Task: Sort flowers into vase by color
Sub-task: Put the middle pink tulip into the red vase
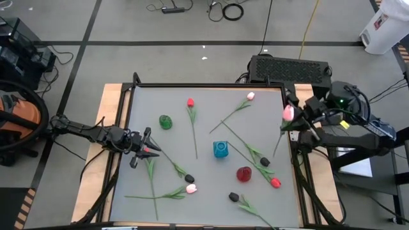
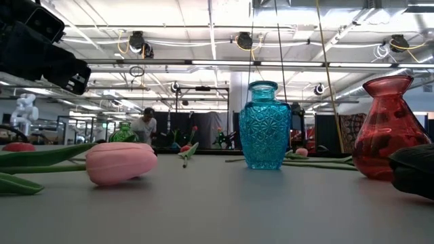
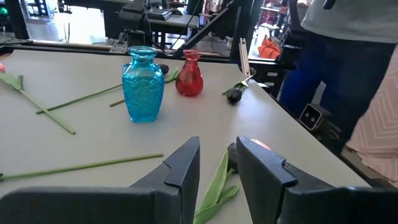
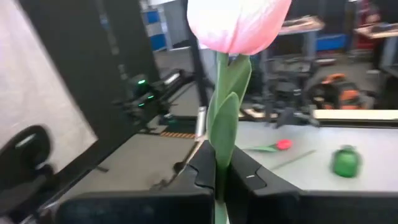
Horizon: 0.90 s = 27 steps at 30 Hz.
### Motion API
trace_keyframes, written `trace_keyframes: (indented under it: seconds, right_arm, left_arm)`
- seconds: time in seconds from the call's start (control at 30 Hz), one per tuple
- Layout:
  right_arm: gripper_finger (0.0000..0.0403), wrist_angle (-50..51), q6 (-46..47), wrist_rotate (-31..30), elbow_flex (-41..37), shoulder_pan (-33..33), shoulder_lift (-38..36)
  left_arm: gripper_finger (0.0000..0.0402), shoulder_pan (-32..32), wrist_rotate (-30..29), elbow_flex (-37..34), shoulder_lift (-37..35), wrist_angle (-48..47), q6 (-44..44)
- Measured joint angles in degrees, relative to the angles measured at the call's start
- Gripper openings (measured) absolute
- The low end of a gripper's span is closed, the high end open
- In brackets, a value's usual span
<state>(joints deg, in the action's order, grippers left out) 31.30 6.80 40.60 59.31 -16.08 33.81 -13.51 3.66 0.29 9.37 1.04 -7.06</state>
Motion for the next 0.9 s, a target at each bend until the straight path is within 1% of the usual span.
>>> trace_keyframes:
  seconds: [0.1, 0.23, 0.6, 0.73, 0.9]
  right_arm:
    - [0.0002, -0.5, -0.9, -0.2, 0.0, 3.8, 0.2]
    - [0.0002, -4.0, -2.8, -0.2, 0.0, 6.8, 1.6]
    - [0.0002, -13.0, -3.0, -1.9, 0.0, 14.2, 10.8]
    - [0.0002, -16.7, -3.1, -4.0, 0.0, 17.3, 13.8]
    - [0.0002, -17.3, -4.9, -7.0, 0.0, 21.7, 16.6]
  left_arm:
    - [0.0112, 0.0, 0.0, 0.0, 0.0, 0.0, 0.0]
    - [0.0112, 0.0, 0.0, 0.0, 0.0, 0.0, 0.0]
    - [0.0112, 0.0, 0.0, 0.0, 0.0, 0.0, 0.0]
    - [0.0112, 0.0, 0.0, 0.0, 0.0, 0.0, 0.0]
    - [0.0112, 0.0, 0.0, 0.0, 0.0, 0.0, 0.0]
